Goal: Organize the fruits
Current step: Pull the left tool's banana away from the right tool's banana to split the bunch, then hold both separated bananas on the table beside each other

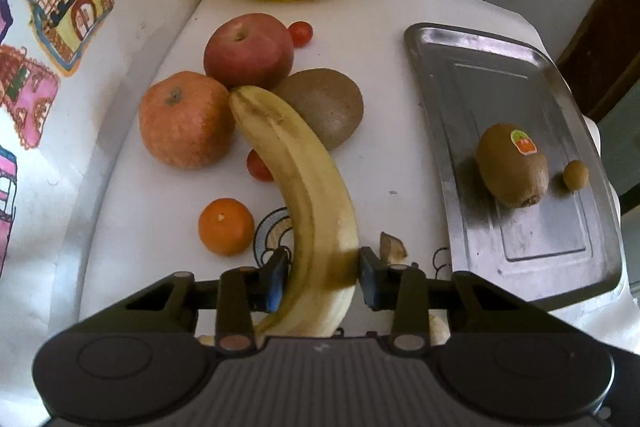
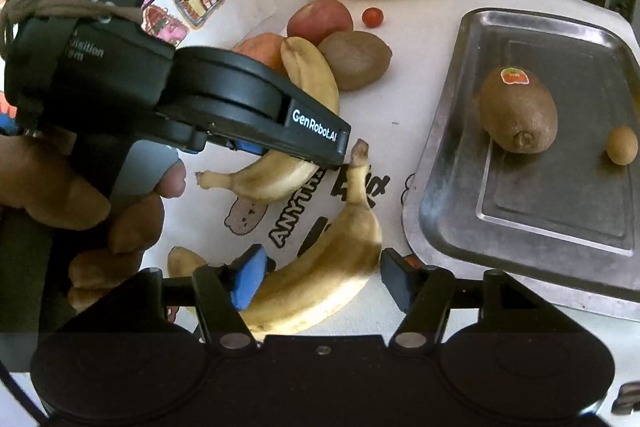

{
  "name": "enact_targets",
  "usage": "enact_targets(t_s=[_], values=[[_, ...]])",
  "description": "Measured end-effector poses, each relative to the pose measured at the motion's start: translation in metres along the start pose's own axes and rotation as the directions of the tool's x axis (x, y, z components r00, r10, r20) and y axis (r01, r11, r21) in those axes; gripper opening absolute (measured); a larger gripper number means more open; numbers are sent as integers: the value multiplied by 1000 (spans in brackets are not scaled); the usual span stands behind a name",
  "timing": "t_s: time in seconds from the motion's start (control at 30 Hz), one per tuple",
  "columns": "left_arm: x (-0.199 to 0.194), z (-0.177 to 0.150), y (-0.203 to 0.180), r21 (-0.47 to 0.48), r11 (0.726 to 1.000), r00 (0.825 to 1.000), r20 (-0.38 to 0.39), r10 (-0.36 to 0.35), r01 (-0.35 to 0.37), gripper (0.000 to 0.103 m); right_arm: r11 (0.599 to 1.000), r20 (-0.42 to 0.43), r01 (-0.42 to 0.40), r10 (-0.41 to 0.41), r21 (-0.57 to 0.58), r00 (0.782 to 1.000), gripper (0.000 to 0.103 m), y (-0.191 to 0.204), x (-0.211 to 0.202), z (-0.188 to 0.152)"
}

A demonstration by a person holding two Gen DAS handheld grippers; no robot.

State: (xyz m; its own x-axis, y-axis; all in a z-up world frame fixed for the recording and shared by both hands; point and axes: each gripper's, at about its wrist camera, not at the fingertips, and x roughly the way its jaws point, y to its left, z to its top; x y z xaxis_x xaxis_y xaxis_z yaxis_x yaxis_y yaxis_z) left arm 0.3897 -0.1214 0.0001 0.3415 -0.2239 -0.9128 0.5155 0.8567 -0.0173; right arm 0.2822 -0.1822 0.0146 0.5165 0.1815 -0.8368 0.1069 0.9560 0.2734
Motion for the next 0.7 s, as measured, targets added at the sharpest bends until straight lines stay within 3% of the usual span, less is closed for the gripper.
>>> enact_targets(t_s=[0.33,0.43,0.7], values=[[-20,-36,2,-31,999,998,-45,-41,40,40,998,-106,5,-12,-67,994,60,-16,-24,-11],[-27,-50,1,-49,998,996,-70,-53,49,40,996,-116,6,-17,-92,993,56,-17,-34,-16],[-43,-81,4,-108,991,990,-113,-89,76,40,997,-109,47,-54,-65,993,57,-9,-34,-20]])
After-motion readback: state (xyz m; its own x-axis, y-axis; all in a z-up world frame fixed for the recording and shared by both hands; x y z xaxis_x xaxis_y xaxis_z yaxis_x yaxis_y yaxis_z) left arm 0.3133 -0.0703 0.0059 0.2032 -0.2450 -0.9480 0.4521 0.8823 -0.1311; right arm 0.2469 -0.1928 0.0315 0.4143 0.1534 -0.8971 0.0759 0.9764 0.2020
